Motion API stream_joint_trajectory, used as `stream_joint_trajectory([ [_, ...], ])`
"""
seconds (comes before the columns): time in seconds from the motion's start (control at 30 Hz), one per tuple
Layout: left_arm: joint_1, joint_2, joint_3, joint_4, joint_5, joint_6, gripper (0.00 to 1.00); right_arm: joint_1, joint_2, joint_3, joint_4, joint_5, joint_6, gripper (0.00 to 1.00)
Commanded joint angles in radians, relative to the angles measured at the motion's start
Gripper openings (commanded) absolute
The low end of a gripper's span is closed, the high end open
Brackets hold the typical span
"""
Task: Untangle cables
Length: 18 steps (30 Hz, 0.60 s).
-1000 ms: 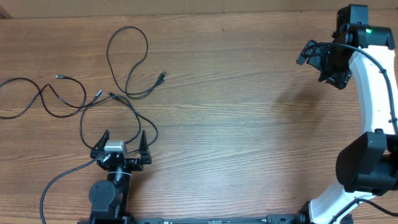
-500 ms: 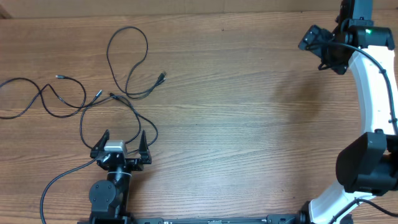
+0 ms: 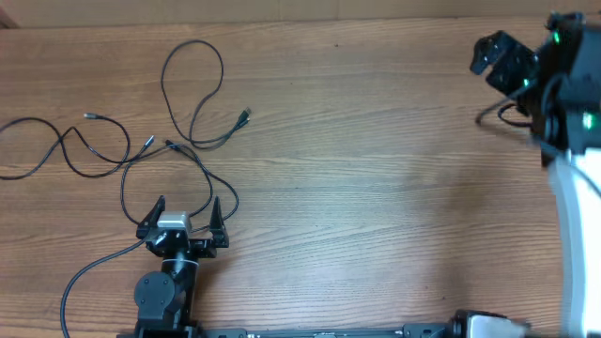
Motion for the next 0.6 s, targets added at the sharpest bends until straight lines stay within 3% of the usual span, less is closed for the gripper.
stream_joint_trajectory([
  [0.0,-0.007,-0.011,-0.005,0.002,0.014,0.026,1.00,0.008,-0.209,-0.214,0.043,-0.001,0.004,1.00],
  [0.3,-0.007,-0.011,-0.005,0.002,0.014,0.026,0.99,0.105,-0.889,-0.756,0.067,-0.001,0.004,1.00],
  [0.57,-0.007,-0.011,-0.005,0.002,0.014,0.026,1.00,0.094,-1.349,-0.988,0.227,-0.001,0.004,1.00],
])
